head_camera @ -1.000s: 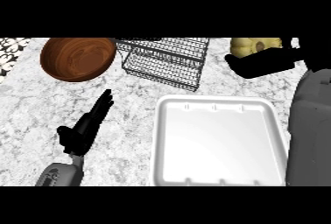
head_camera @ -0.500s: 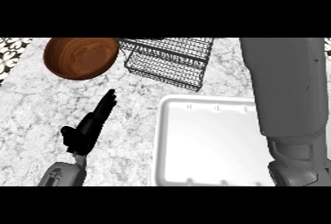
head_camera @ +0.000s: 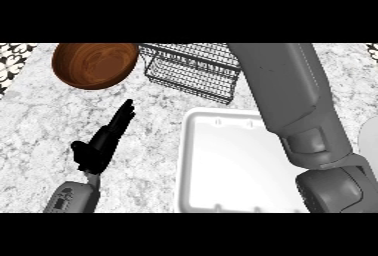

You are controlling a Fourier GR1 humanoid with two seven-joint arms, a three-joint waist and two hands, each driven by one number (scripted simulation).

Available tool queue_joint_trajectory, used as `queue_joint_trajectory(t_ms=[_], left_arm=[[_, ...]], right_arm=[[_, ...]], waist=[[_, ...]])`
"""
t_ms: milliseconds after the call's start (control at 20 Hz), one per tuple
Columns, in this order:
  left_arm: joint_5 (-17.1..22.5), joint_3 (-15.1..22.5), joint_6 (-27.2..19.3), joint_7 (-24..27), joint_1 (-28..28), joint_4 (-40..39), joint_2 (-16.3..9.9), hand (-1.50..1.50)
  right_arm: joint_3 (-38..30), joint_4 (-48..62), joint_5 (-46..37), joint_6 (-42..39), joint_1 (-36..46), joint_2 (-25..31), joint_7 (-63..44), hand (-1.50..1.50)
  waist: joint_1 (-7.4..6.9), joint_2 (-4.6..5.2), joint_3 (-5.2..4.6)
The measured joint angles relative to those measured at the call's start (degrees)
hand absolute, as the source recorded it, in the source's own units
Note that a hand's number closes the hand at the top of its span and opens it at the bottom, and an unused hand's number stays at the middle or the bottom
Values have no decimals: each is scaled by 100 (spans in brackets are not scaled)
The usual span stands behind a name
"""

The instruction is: Pick the squash from the tray and place it in the tiered basket

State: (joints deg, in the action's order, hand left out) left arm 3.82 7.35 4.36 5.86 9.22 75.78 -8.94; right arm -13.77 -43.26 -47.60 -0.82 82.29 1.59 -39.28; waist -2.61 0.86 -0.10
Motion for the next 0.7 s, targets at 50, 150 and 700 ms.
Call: queue_joint_trajectory(t_ms=[50,150,700], left_arm=[[-9,11,4,9,-44,28,4,0],[-5,18,27,-46,-72,147,-18,0],[-97,54,-14,-92,142,6,141,0]], right_arm=[[7,221,0,120,74,-33,64,150],[-76,647,11,351,197,-17,283,150],[-702,2111,768,1165,787,-144,784,150]], waist=[[-9,0,1],[-45,9,1],[-129,46,-1]])
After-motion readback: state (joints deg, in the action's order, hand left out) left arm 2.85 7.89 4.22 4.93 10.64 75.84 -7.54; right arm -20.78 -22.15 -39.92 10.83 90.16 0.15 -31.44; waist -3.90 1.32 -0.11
